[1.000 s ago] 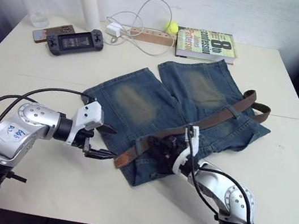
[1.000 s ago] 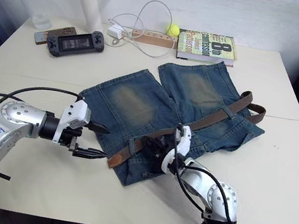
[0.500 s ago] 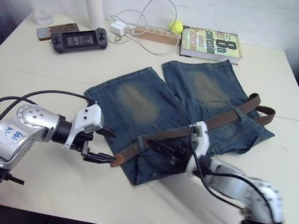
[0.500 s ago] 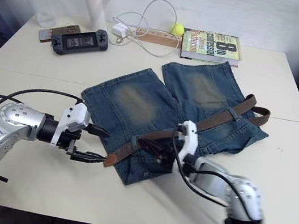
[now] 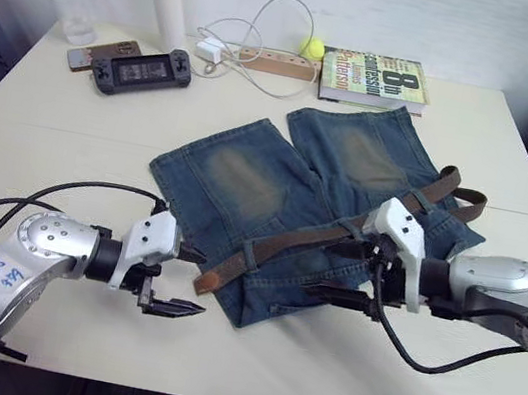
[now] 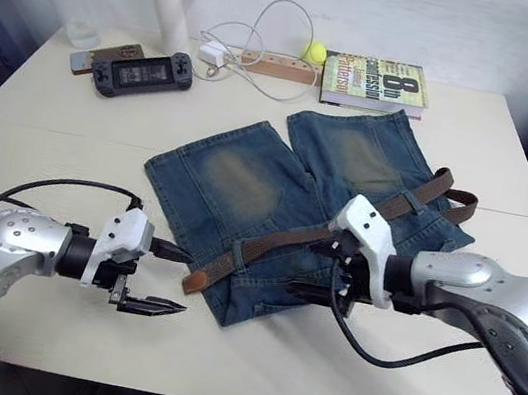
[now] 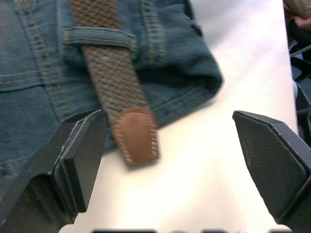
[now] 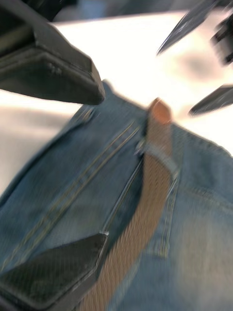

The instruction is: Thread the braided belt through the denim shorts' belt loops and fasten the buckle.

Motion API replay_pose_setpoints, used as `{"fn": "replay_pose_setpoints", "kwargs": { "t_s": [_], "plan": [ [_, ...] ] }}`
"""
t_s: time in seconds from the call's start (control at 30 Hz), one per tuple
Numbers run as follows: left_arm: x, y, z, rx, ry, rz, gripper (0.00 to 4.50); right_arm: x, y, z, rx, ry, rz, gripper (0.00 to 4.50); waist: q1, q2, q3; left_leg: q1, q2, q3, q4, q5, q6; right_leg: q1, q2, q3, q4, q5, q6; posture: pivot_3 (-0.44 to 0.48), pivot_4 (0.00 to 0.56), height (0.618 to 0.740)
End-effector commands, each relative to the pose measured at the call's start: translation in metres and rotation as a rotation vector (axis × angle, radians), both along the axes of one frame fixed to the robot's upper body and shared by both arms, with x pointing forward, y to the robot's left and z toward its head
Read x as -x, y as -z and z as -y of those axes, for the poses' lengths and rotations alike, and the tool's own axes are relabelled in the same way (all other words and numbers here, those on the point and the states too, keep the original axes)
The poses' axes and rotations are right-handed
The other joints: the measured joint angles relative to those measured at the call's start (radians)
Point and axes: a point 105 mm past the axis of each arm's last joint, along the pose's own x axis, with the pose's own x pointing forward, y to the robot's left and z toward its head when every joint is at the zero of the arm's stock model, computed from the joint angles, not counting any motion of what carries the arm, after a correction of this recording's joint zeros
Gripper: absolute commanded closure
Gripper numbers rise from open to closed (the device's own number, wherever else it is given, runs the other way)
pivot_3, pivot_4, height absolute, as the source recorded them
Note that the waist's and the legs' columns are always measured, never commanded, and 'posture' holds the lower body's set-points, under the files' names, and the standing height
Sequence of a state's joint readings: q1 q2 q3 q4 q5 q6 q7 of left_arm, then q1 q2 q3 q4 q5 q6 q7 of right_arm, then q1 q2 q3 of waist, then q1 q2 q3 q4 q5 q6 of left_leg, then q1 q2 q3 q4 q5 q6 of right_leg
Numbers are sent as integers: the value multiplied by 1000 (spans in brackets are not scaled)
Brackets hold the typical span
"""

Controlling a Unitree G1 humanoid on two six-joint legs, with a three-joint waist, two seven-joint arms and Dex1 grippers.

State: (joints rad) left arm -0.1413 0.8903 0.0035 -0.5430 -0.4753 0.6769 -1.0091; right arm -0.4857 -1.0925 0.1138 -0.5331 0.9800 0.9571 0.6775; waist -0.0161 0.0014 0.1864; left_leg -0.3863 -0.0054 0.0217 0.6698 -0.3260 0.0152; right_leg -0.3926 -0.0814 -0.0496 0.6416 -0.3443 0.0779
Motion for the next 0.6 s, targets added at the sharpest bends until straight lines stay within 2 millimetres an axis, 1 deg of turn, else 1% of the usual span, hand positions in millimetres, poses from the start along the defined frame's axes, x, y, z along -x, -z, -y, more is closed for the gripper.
{"fn": "replay_pose_setpoints", "kwargs": {
  "t_s": [0.03,0.07,0.13,0.17,0.2,0.23,0.27,0.3,0.37,0.43,0.53,0.6],
  "plan": [
    [1,-9,9,40,-39,93,0,-5,-2,17,111,-39,69,1787,8,0,0,0,0,0,0,0,0,0,0,0,-1,0,0,0,150,735],
    [-1,-8,10,40,-55,108,0,-8,-1,21,132,-39,85,2289,12,0,0,0,0,0,0,0,0,0,0,0,-2,0,0,0,150,735],
    [-6,-7,13,35,-95,137,0,-20,5,34,189,1,119,3214,14,0,0,0,0,0,0,0,0,0,0,0,-4,0,0,0,150,735],
    [-8,-6,13,33,-108,144,0,-25,7,38,208,15,128,3603,14,0,0,0,0,0,0,0,0,0,0,0,-4,0,0,0,150,735],
    [-11,-7,15,37,-121,154,0,-38,5,49,215,80,162,3886,14,0,0,0,0,0,0,0,0,0,0,0,-4,0,0,0,150,735],
    [-13,-8,16,40,-130,161,0,-47,4,57,218,123,186,4440,14,0,0,0,0,1,0,0,0,0,0,0,-3,0,0,0,150,735],
    [-13,-8,17,42,-132,165,0,-57,0,65,197,177,211,4440,14,0,0,0,0,1,1,0,0,0,0,0,-2,0,0,0,150,735],
    [-13,-9,18,49,-134,166,0,-64,-4,77,170,248,206,4440,13,0,0,0,0,1,2,0,0,0,0,0,-1,0,0,0,150,735],
    [-10,-10,19,63,-134,154,0,-71,-8,91,133,324,184,4440,14,0,0,0,0,1,3,0,0,0,1,0,2,0,0,0,150,735],
    [-3,-6,19,64,-117,122,0,-71,4,100,139,363,129,4440,15,0,0,0,0,1,3,0,0,0,1,0,2,0,0,0,150,735],
    [0,-5,20,85,-111,93,0,-67,25,94,118,360,57,4440,14,0,0,0,0,1,3,0,0,0,1,0,2,0,0,0,150,735],
    [-1,-9,24,165,-132,61,0,-63,32,86,85,339,28,4440,15,0,0,0,0,1,4,0,0,1,1,-1,2,0,0,0,150,735]
  ]
}}
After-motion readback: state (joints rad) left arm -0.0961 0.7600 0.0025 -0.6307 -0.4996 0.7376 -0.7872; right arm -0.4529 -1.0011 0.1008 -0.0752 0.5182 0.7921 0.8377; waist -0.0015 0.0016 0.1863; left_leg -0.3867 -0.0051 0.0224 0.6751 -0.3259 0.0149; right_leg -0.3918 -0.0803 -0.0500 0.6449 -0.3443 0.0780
